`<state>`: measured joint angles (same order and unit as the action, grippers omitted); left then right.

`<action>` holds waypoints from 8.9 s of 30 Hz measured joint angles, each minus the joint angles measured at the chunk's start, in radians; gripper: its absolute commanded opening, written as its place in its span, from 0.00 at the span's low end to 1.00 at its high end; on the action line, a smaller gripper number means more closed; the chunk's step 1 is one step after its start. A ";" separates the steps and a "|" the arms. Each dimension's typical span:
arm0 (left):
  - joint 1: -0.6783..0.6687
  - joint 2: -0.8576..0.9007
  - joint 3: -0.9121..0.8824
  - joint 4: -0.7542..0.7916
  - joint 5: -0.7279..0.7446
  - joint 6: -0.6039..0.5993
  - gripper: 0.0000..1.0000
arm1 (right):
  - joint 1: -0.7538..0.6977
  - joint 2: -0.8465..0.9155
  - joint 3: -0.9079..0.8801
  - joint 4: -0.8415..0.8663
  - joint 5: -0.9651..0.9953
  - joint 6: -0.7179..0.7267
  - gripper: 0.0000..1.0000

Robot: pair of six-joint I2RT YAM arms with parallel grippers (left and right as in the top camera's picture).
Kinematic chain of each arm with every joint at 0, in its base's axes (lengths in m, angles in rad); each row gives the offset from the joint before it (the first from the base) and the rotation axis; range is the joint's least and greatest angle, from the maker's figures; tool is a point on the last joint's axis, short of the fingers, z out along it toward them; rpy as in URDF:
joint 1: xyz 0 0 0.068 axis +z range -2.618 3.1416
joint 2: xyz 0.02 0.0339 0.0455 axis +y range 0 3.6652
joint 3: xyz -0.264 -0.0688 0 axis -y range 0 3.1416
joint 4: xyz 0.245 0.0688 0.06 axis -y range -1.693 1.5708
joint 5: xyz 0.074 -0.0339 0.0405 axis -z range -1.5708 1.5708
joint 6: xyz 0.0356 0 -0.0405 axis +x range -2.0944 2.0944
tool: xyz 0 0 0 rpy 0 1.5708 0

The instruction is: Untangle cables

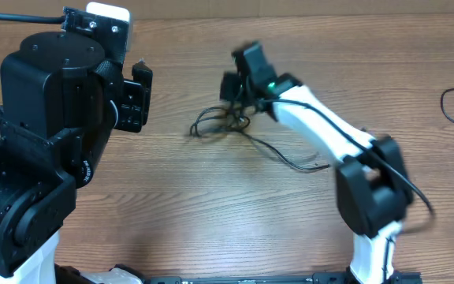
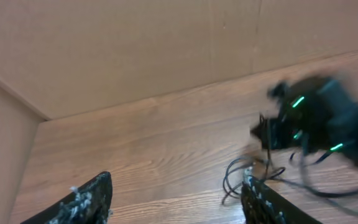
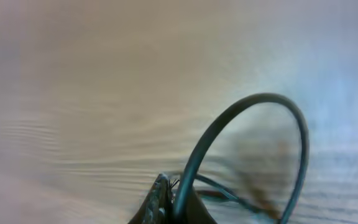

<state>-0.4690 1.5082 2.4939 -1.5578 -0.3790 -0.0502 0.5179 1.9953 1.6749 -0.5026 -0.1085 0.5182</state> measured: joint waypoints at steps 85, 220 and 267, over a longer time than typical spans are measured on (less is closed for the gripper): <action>0.000 0.009 0.000 -0.063 -0.220 -0.030 0.59 | -1.358 0.051 0.850 -0.193 -0.205 -0.385 0.04; 0.000 0.026 0.000 0.060 -0.148 -0.037 0.48 | 0.073 -0.139 0.004 -0.312 -0.120 -0.039 0.58; 0.000 0.026 0.000 -0.007 -0.126 -0.037 0.45 | 0.249 -0.069 -0.441 0.150 -0.082 0.256 0.59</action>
<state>-0.4690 1.5337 2.4939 -1.5646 -0.5049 -0.0868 0.7666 1.9263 1.2339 -0.3527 -0.1902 0.7742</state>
